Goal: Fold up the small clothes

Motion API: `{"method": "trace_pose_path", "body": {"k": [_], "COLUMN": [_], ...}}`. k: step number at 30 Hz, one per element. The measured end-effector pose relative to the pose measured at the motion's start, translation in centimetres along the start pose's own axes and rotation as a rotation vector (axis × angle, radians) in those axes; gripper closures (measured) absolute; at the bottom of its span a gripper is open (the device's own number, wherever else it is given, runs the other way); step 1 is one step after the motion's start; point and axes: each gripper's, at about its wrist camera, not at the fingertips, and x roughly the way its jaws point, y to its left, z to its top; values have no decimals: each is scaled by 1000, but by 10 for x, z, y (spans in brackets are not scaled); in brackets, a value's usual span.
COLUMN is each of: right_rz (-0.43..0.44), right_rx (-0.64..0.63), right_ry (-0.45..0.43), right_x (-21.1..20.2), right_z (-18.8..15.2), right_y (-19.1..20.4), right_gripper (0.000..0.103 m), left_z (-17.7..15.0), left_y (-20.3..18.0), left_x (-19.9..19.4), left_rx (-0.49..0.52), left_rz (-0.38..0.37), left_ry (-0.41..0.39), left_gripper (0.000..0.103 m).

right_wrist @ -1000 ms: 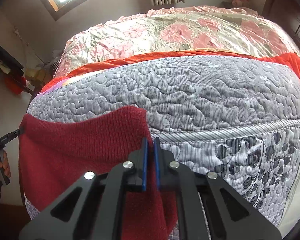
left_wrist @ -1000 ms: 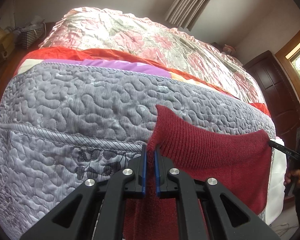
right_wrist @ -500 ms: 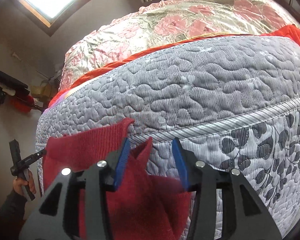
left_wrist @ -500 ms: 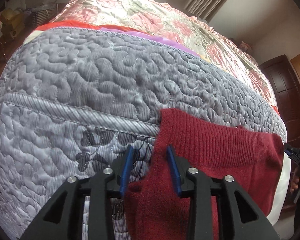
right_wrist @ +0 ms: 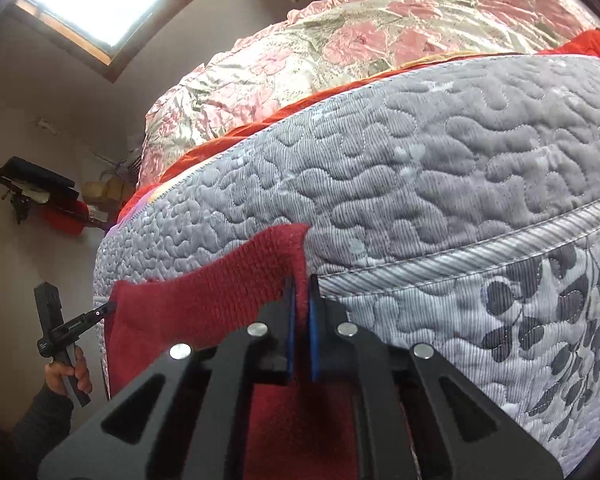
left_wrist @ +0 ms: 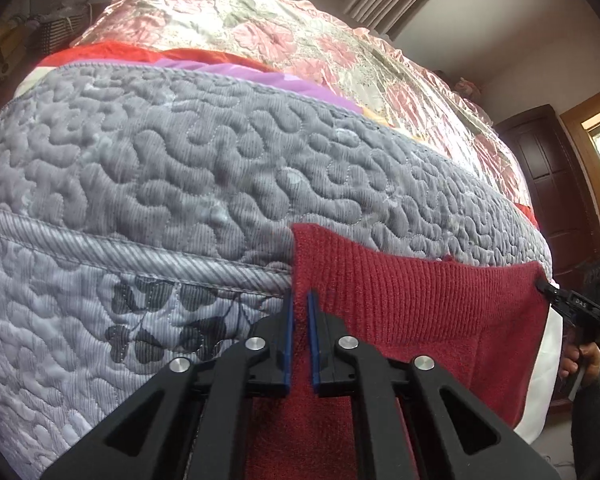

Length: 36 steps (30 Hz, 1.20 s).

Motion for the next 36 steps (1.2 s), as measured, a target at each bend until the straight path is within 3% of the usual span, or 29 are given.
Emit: {"method": "trace_pose_path", "body": {"k": [4,8,10,12,13,14,16,18,22,25,28,33,36], "right_rz": [-32,-61,-63,-33,-19,-5,21,24,-13,-4,-9,-132,-138], "right_rx": [15,33,37,53,50,46,49,57,65,123,112,98,106], "right_ry": [-10,38,51,56,50,39,53,91,199,254,257,261,299], "right_x": [1,27,35,24,12,-3,-32,-54,-71,-65,-63,-69,-54], "right_z": [-1,-6,-11,-15,-20,-27,-51,-83,-159,-189,-197,-210,-219], "right_y": [-8,-22,-26,-24,-22,-21,-24,-29,-43,-55,-53,-64,-74], "right_gripper": [99,97,94,77,61,53,52,52,52,52,96,98,98], "left_z": [7,5,0,-1,-2,-4,-15,-34,-98,-148,-176,-189,-192], "left_y": [-2,5,6,8,8,8,8,11,11,-9,-32,-38,-29], "left_x": [-6,14,23,22,16,7,-22,-51,-98,-107,-99,-65,-47], "left_rx": [4,-4,21,-9,-27,-33,-29,-42,-46,1,77,106,89], "left_rz": [13,67,127,115,109,103,109,106,132,122,135,185,194], "left_ry": [-53,-9,-10,-8,-8,-23,-87,-116,-136,-109,-83,2,54], "left_gripper": [97,96,87,77,69,57,50,42,41,41,41,41,41]}}
